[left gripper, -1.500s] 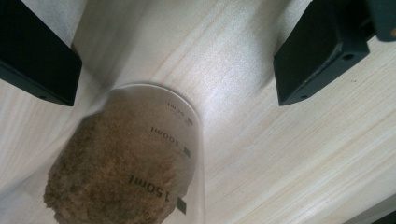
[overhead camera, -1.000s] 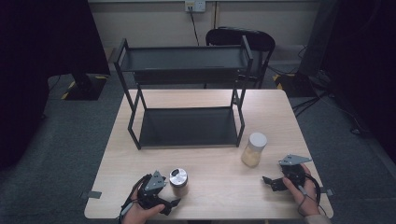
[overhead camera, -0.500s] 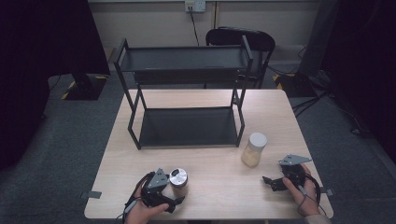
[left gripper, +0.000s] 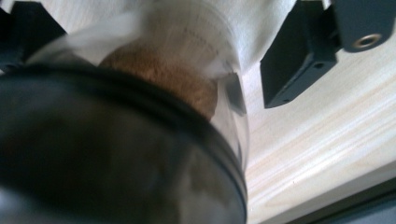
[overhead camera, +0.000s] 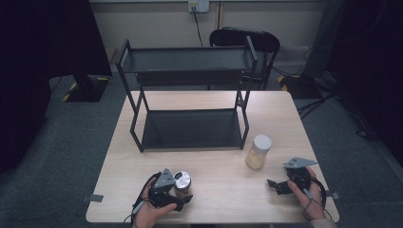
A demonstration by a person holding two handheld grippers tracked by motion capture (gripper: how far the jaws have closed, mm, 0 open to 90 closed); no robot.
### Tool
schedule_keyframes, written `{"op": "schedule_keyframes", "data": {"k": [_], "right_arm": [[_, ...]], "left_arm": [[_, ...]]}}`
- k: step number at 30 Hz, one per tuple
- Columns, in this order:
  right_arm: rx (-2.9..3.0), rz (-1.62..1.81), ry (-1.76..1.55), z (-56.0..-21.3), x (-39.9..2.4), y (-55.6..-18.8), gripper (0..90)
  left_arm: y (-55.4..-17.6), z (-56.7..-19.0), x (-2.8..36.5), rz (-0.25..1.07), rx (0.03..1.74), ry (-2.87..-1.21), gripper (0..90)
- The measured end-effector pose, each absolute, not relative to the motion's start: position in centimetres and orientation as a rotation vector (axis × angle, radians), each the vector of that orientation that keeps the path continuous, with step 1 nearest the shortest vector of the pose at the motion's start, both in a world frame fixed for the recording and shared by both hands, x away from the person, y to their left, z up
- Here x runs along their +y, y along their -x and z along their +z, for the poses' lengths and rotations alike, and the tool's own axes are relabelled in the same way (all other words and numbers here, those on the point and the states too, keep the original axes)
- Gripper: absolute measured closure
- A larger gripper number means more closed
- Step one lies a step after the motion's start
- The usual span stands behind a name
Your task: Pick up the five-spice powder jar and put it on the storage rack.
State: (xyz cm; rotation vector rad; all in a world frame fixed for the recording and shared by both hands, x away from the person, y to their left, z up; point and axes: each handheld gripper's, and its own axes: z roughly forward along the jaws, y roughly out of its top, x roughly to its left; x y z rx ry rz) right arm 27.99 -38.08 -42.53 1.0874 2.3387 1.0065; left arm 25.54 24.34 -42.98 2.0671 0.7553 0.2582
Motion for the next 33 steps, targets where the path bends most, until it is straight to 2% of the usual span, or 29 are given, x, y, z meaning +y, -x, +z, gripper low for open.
{"op": "schedule_keyframes", "data": {"k": [10, 18, 33], "right_arm": [[2.339, 1.006, -1.088, -42.5, -38.1, -28.0, 0.0], [2.338, 1.006, -1.087, -42.5, -38.1, -28.0, 0.0], [2.338, 1.007, -1.088, -42.5, -38.1, -28.0, 0.0]], "left_arm": [[-25.9, -42.7, 23.9, 0.257, 0.74, -2.068, 25.4], [-25.7, -42.3, 23.4, 0.293, 0.734, -2.092, 27.4], [-26.8, -40.5, 24.2, 0.27, 0.783, -2.08, 28.2]]}}
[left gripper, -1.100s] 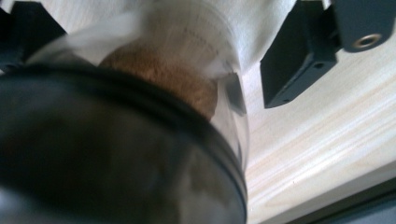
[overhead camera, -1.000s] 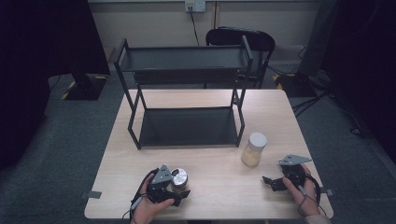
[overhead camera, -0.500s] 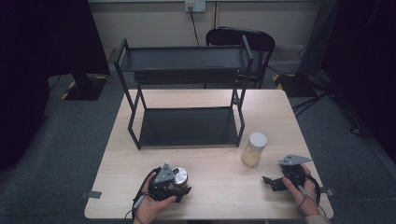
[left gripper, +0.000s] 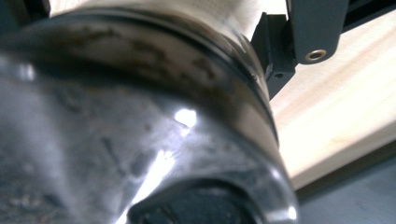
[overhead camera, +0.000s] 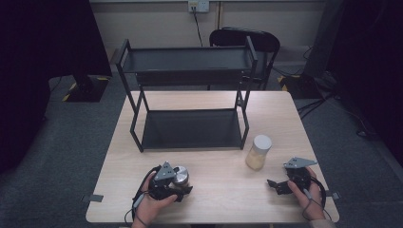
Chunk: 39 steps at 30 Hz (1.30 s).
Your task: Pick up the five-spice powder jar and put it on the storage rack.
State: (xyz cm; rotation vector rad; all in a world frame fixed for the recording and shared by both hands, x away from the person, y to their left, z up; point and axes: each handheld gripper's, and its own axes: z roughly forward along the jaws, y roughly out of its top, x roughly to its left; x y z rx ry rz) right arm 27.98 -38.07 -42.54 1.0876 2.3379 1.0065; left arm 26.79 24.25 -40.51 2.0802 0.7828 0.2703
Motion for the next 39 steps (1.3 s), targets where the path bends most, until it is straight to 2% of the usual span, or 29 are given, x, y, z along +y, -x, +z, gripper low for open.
{"op": "schedule_keyframes", "data": {"k": [21, 39], "right_arm": [[2.337, 1.007, -1.088, -42.5, -38.1, -28.0, 0.0], [2.337, 1.007, -1.088, -42.5, -38.1, -28.0, 0.0]], "left_arm": [[-29.9, -36.4, 24.5, 0.221, 0.803, -2.043, 28.6], [-31.7, -33.4, 23.9, 0.235, 0.814, -2.054, 28.8]]}}
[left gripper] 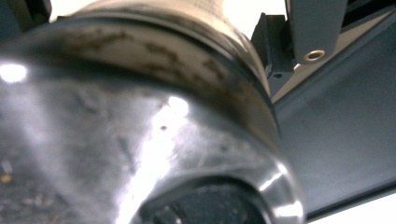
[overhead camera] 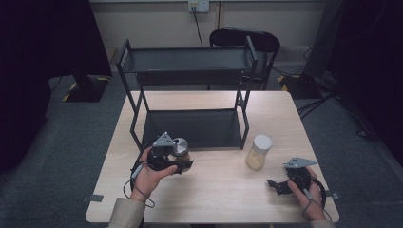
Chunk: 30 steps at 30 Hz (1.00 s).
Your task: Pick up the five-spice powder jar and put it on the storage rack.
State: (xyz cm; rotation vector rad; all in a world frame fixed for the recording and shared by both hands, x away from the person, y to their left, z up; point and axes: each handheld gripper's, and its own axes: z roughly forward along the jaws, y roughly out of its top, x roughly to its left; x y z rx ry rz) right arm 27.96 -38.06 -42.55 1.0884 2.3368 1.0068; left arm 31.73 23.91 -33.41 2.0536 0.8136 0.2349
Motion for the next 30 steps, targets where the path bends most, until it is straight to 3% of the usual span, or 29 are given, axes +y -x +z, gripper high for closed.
{"op": "schedule_keyframes", "data": {"k": [30], "right_arm": [[2.337, 1.006, -1.089, -42.5, -38.1, -28.0, 0.0]], "left_arm": [[-34.2, -27.3, 23.0, 0.308, 0.836, -2.06, 29.1]]}}
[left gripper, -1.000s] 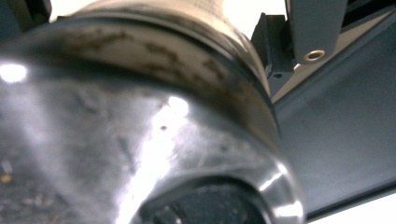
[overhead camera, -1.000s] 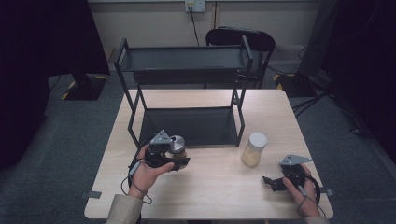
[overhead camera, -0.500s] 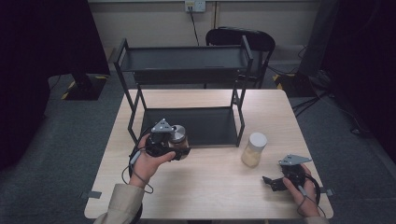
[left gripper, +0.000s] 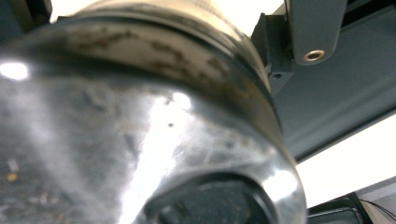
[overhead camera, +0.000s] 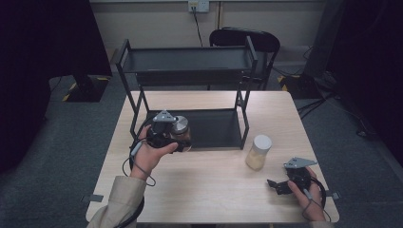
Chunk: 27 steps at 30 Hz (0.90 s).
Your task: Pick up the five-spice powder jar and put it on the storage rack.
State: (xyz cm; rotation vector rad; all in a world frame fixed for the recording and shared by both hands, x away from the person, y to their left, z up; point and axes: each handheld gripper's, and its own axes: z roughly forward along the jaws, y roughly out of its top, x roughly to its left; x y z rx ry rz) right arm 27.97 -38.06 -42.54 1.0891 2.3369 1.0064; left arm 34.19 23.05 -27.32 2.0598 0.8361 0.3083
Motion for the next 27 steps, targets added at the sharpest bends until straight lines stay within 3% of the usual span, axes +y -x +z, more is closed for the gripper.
{"op": "schedule_keyframes", "data": {"k": [27], "right_arm": [[2.337, 1.006, -1.09, -42.5, -38.1, -28.0, 0.0]], "left_arm": [[-36.2, -21.6, 23.1, 0.362, 0.868, -2.079, 29.2]]}}
